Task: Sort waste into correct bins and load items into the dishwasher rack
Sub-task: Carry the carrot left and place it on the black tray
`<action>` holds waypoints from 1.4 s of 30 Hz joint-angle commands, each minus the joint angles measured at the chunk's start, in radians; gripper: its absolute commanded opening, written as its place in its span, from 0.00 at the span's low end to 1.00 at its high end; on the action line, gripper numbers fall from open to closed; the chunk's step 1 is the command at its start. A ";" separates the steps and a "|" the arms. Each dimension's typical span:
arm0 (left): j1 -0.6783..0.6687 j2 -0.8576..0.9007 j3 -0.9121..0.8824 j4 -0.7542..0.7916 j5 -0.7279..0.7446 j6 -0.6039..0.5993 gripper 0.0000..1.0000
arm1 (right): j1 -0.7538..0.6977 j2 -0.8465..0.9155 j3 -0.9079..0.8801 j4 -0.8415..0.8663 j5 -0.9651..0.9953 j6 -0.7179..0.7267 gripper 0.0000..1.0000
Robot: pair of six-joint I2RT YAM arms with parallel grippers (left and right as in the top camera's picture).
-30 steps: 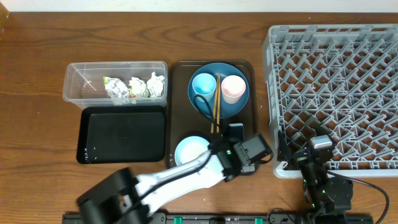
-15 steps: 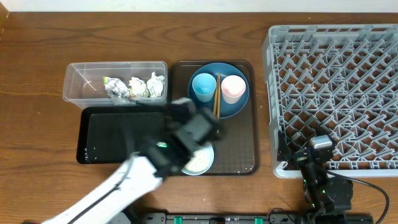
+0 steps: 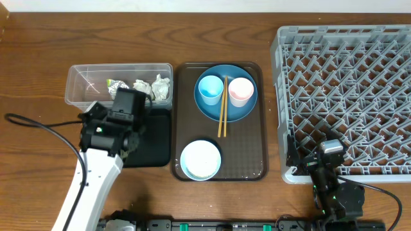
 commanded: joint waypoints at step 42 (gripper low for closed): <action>0.104 0.052 -0.219 0.309 0.102 0.072 0.45 | -0.006 -0.004 -0.002 -0.002 -0.002 -0.004 0.99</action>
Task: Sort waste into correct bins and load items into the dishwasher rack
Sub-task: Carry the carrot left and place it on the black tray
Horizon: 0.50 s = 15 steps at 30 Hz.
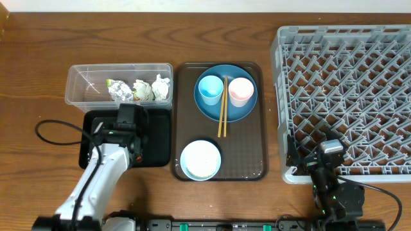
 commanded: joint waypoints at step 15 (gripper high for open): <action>-0.071 -0.212 0.230 -0.203 0.439 0.611 0.44 | -0.006 -0.004 -0.002 -0.003 -0.002 -0.003 0.99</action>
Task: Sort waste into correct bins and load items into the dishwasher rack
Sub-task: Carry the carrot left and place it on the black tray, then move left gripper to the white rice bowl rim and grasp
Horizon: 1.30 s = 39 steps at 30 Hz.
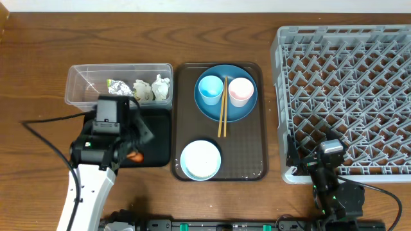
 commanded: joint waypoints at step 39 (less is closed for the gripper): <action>-0.869 0.362 0.011 0.178 -0.185 -0.082 0.33 | -0.006 -0.004 -0.002 -0.003 -0.002 -0.004 0.99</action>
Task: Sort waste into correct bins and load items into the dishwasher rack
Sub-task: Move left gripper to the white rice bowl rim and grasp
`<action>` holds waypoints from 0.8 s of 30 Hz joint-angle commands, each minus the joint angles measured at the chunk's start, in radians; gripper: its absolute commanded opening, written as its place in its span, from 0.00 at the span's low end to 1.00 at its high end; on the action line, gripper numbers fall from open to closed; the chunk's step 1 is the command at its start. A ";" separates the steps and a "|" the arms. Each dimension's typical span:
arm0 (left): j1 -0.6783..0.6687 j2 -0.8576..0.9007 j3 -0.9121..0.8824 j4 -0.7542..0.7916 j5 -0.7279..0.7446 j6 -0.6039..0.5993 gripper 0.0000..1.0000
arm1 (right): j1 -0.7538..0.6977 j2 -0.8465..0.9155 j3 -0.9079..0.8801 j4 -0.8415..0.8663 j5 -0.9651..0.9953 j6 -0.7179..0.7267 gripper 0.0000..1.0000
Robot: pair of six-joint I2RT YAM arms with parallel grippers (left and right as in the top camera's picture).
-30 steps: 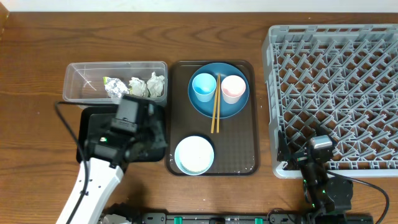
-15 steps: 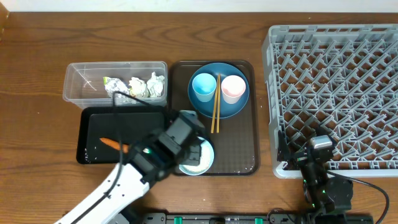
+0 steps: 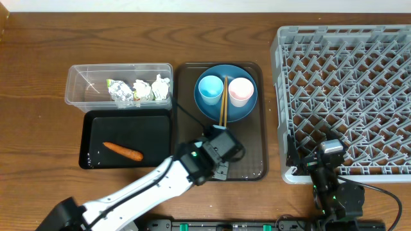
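Observation:
Reaching in from the lower left, my left arm has its gripper point(image 3: 219, 168) over the near half of the brown tray point(image 3: 259, 138). It hides whatever lies under it, and its jaws cannot be made out. On the tray's far half a blue plate point(image 3: 209, 110) carries a blue cup point(image 3: 210, 88), a pink cup point(image 3: 241, 91) and chopsticks point(image 3: 222, 119). An orange carrot point(image 3: 123, 151) lies in the black bin point(image 3: 160, 128). Crumpled foil and paper point(image 3: 138, 90) sit in the clear bin point(image 3: 83, 80). My right gripper point(image 3: 323, 158) rests by the near edge of the grey dishwasher rack point(image 3: 347, 90).
The two bins stand side by side left of the tray, the clear one farther back. The rack fills the right side of the table. A black cable runs from the left arm across the tray's left edge. Bare wooden table lies at the far left and back.
My left gripper was over the black bin with something orange at its fingers. Now the carrot lies loose in that bin and the gripper is over the tray where the white bowl stood.
My left gripper was first at the border of the clear and black bins, then low over the black bin, then there with an orange piece showing. The carrot now lies in the black bin and the arm covers the white bowl. The right arm stayed still.

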 commanded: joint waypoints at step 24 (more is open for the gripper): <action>-0.039 0.167 -0.011 0.086 -0.103 -0.016 0.33 | -0.006 -0.004 -0.002 -0.003 -0.002 -0.003 0.99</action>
